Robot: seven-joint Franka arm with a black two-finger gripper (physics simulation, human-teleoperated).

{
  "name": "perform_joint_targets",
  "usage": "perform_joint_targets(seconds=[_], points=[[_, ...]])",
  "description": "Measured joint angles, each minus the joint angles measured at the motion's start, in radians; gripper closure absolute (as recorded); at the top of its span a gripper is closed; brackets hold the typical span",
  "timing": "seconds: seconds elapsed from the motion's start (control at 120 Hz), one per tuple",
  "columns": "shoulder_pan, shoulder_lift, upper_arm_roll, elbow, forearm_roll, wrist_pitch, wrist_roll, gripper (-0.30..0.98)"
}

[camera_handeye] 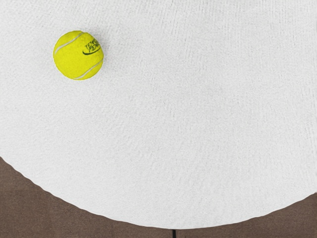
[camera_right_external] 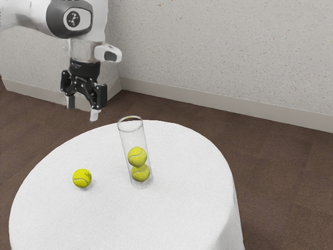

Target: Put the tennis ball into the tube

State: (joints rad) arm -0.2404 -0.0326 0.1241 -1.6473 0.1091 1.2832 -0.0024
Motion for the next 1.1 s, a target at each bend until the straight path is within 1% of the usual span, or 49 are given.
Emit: perform_joint_targets(seconds=[0.083,0.183,0.233,0.317,0.375,0.5,0.6,0.683,0.842,1.033,1.1], points=[[0.090,0.001,-0.080,-0.012,-0.006,0.099,0.010,0.00],[0.157,0.005,-0.100,-0.015,-0.001,0.183,0.022,0.00],[0.185,0.010,-0.097,-0.037,0.006,0.221,0.029,0.00],[0.218,0.010,-0.071,-0.164,0.012,0.324,0.048,0.00],[0.259,0.022,-0.062,-0.239,0.002,0.406,0.065,0.00],[0.339,0.064,-0.034,-0.321,-0.018,0.571,0.102,0.00],[0.394,0.078,-0.023,-0.379,0.017,0.676,0.120,0.00],[0.402,0.111,-0.016,-0.405,0.044,0.760,0.131,0.00],[0.341,0.167,-0.013,-0.413,0.078,0.885,0.147,0.00],[0.344,0.187,-0.012,-0.423,0.106,0.979,0.148,0.00],[0.339,0.189,-0.012,-0.426,0.132,0.997,0.141,0.00]])
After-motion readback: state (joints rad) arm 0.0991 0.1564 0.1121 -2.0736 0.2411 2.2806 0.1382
